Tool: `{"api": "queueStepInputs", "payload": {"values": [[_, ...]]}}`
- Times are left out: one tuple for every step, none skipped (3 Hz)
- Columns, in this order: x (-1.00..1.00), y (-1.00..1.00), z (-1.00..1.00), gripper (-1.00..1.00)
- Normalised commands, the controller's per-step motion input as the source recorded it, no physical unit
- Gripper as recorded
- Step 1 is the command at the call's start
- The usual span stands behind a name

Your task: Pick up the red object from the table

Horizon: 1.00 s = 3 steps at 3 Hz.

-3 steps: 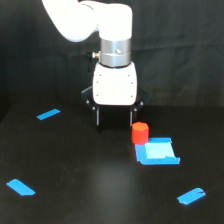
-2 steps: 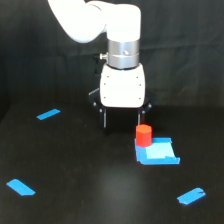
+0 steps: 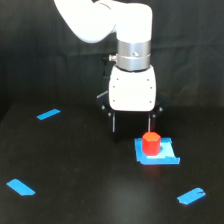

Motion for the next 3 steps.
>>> {"api": "queueStepInputs", "payload": {"values": [[0.48, -0.83, -0.12, 1.0], [0.29, -0.65, -0.34, 0.95], [0.09, -0.52, -0.29, 0.9]]}}
